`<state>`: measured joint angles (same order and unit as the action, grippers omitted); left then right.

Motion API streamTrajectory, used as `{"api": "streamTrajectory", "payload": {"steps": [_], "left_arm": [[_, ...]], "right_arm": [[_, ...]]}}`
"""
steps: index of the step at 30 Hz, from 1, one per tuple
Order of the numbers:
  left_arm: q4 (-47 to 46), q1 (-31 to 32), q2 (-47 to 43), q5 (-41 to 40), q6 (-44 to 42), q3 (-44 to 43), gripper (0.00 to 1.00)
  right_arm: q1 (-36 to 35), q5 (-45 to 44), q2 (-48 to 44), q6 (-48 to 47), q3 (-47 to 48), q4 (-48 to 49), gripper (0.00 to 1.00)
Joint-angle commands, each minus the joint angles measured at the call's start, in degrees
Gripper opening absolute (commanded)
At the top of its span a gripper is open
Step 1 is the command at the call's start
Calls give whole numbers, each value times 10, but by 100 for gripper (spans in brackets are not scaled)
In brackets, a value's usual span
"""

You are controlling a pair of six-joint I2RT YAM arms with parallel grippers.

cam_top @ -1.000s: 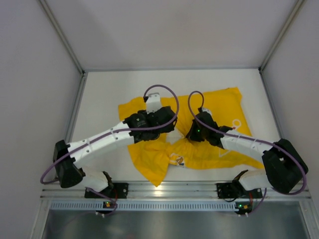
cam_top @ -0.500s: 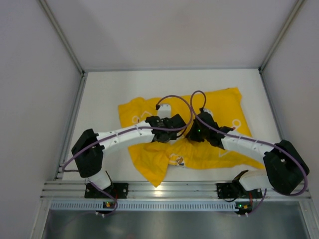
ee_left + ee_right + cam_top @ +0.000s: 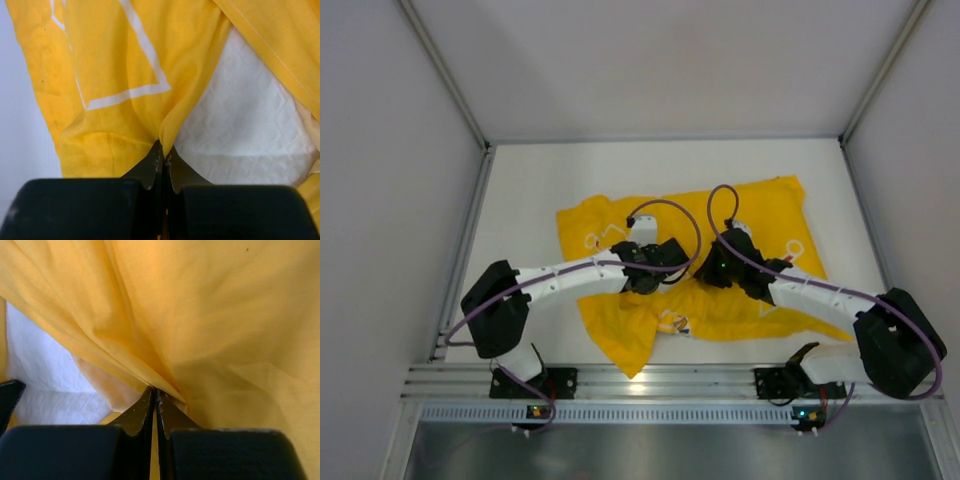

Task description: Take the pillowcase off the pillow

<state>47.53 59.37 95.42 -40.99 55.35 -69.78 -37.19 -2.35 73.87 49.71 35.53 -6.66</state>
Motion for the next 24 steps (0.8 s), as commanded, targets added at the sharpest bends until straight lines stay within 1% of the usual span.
{"api": "streamTrajectory", "payload": {"steps": [1, 2, 3, 5, 6, 8, 9, 10, 12, 15, 16, 18, 21, 22, 23, 24], "left_arm": [[0, 0, -86, -25, 20, 47, 0], [0, 1, -109, -33, 30, 60, 0], [-1, 1, -156, -37, 34, 89, 0], [1, 1, -206, -48, 42, 119, 0], [1, 1, -259, -54, 51, 150, 0], [3, 1, -317, -59, 72, 183, 0], [4, 0, -373, -61, 80, 198, 0], [6, 0, -399, -60, 89, 231, 0], [15, -1, -469, -55, 103, 263, 0], [31, -5, -495, -25, 117, 307, 0], [30, -5, -493, 2, 121, 317, 0], [27, -5, -480, 24, 141, 343, 0], [21, -5, -480, 32, 155, 373, 0], [16, -5, -487, 34, 156, 380, 0], [7, -5, -495, 41, 148, 390, 0], [-4, -4, -515, 47, 143, 407, 0]], "right_arm": [[13, -13, 4, -6, -13, -13, 0], [14, -18, 6, -6, -16, -13, 0], [16, -20, 6, -5, -17, -13, 0], [22, -31, 4, -3, -24, -13, 0], [26, -34, 1, -1, -27, -13, 0], [38, -39, -4, -1, -33, -13, 0], [41, -39, -4, -5, -33, -14, 0], [48, -39, -4, -7, -33, -16, 0], [55, -38, -7, -16, -31, -20, 0], [83, -36, -14, -37, -27, -31, 0], [97, -33, -16, -43, -20, -34, 0], [108, -24, -21, -64, -11, -41, 0], [123, -7, -27, -85, 9, -51, 0], [126, 7, -28, -90, 19, -51, 0], [126, 18, -26, -115, 27, -52, 0], [124, 39, -24, -130, 34, -55, 2]]}}
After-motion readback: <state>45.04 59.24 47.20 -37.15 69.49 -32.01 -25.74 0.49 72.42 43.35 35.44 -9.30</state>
